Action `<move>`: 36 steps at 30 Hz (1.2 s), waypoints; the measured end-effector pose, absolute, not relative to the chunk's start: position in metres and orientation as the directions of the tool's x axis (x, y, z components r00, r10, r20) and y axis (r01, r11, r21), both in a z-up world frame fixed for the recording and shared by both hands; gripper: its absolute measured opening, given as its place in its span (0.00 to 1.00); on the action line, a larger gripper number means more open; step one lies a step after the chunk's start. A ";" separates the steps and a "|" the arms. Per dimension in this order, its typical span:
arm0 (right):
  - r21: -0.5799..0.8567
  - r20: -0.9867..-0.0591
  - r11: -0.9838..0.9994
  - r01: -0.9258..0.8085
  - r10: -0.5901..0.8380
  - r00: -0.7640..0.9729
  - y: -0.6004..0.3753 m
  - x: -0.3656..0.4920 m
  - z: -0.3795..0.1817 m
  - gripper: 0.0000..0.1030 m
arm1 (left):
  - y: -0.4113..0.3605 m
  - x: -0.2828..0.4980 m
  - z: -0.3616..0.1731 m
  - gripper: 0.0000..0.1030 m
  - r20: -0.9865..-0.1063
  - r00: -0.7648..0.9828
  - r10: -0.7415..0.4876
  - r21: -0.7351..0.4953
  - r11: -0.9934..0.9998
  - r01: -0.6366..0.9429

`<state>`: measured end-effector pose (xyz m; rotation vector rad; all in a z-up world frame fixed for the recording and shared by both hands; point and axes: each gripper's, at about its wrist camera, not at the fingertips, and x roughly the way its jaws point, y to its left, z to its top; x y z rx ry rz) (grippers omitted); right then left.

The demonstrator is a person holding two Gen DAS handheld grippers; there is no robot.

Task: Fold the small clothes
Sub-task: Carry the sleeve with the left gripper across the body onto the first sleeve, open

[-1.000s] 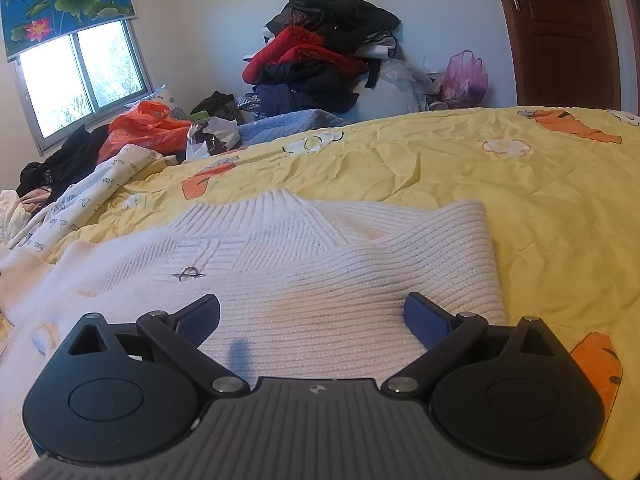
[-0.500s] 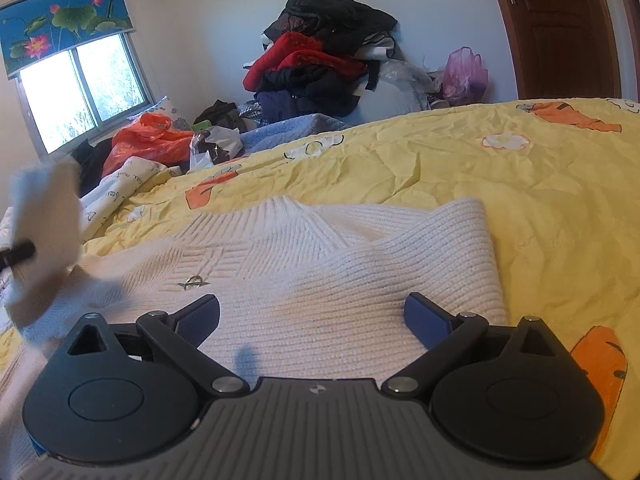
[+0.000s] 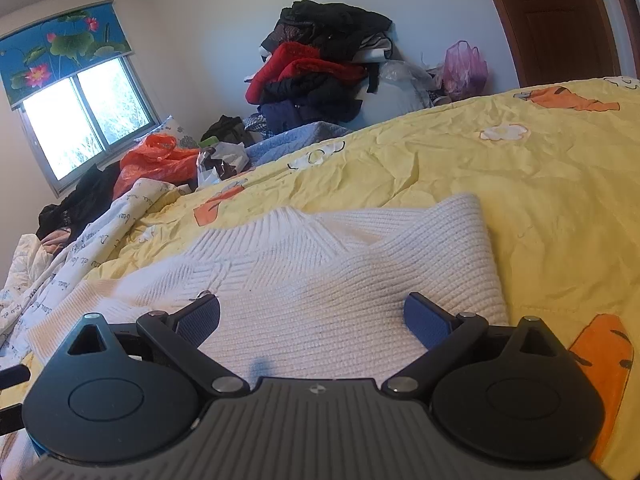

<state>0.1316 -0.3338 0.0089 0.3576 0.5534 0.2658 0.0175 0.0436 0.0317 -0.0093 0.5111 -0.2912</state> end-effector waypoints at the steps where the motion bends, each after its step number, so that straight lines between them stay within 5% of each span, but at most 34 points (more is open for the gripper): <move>1: 0.393 -0.465 0.907 -0.149 0.336 0.819 -0.334 0.132 0.009 0.95 | 0.049 0.019 0.027 0.90 -0.495 0.827 -0.266 -0.104 0.963 0.247; 4: 0.372 -0.484 0.917 -0.148 0.327 0.812 -0.332 0.132 0.011 0.95 | 0.073 0.030 0.011 0.90 -0.558 0.784 -0.273 -0.241 0.957 0.161; 7: 0.439 -0.499 0.893 -0.097 0.332 0.800 -0.328 0.125 0.028 0.92 | 0.093 0.031 0.005 0.93 -0.515 0.794 -0.322 -0.372 0.919 0.132; 10: 0.624 -0.409 0.760 -0.182 0.516 0.753 -0.314 0.119 0.044 0.92 | 0.093 0.028 0.005 0.94 -0.509 0.798 -0.323 -0.375 0.918 0.132; 14: 0.729 -0.449 0.659 -0.185 0.664 0.598 -0.272 0.138 0.038 0.87 | 0.091 0.028 0.005 0.94 -0.508 0.799 -0.322 -0.373 0.918 0.132; 21: 0.666 -0.555 0.727 -0.165 0.631 0.542 -0.227 0.153 0.020 0.78 | 0.098 0.029 0.003 0.95 -0.482 0.802 -0.352 -0.432 0.892 0.132; 23: 0.633 -0.573 0.754 -0.174 0.608 0.550 -0.223 0.153 0.022 0.66 | 0.098 0.029 0.003 0.96 -0.479 0.801 -0.360 -0.438 0.888 0.137; 25: 0.582 -0.606 0.793 -0.180 0.571 0.555 -0.220 0.154 0.023 0.37 | 0.098 0.028 0.003 0.97 -0.476 0.801 -0.363 -0.442 0.886 0.139; 26: 0.566 -0.622 0.804 -0.184 0.562 0.544 -0.220 0.156 0.022 0.12 | 0.099 0.028 0.003 0.97 -0.475 0.801 -0.365 -0.444 0.885 0.140; 36: 0.372 -0.605 0.869 -0.327 0.494 0.624 -0.230 0.154 0.072 0.08 | 0.100 0.027 0.003 0.97 -0.472 0.801 -0.369 -0.452 0.881 0.140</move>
